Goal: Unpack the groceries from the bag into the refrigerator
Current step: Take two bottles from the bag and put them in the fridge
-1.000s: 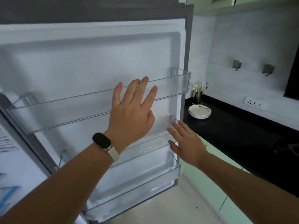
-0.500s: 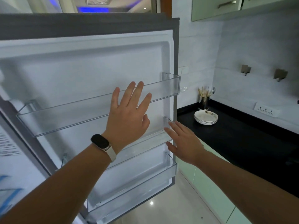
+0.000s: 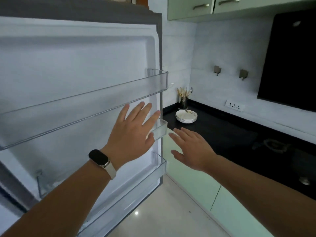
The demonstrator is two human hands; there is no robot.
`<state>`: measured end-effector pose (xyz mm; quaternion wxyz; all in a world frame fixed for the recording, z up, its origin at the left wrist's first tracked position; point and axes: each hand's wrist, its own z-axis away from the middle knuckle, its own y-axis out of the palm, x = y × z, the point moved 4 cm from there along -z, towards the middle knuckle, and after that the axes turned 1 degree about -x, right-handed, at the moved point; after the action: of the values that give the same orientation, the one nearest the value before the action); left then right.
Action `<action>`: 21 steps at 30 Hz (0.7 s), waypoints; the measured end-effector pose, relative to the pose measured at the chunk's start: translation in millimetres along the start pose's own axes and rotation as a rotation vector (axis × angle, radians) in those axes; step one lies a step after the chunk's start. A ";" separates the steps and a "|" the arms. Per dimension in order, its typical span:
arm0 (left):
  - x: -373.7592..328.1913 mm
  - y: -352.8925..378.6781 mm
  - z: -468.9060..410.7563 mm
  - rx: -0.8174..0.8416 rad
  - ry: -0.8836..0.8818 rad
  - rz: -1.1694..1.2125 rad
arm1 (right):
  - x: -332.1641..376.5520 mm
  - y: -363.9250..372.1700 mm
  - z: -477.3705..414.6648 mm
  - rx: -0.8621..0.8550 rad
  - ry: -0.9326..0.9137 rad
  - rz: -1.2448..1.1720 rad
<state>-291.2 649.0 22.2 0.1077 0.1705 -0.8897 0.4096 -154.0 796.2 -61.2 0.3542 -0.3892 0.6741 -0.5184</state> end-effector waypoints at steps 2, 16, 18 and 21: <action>-11.2 13.4 9.7 0.060 0.027 0.091 | -1.3 -1.0 16.6 0.039 0.064 0.026; -110.8 61.3 46.7 0.275 0.151 0.522 | -24.5 -17.5 144.4 0.138 0.397 0.105; -127.3 58.4 44.6 0.290 0.165 0.545 | -30.6 -22.4 162.5 0.129 0.431 0.102; -157.5 53.3 40.0 0.324 0.175 0.601 | -39.9 -30.2 195.8 0.128 0.481 0.092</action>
<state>-169.5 684.7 -92.5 0.0297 -0.1197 -0.8111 0.5718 41.0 744.1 -70.2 0.2308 -0.2004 0.7218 -0.6209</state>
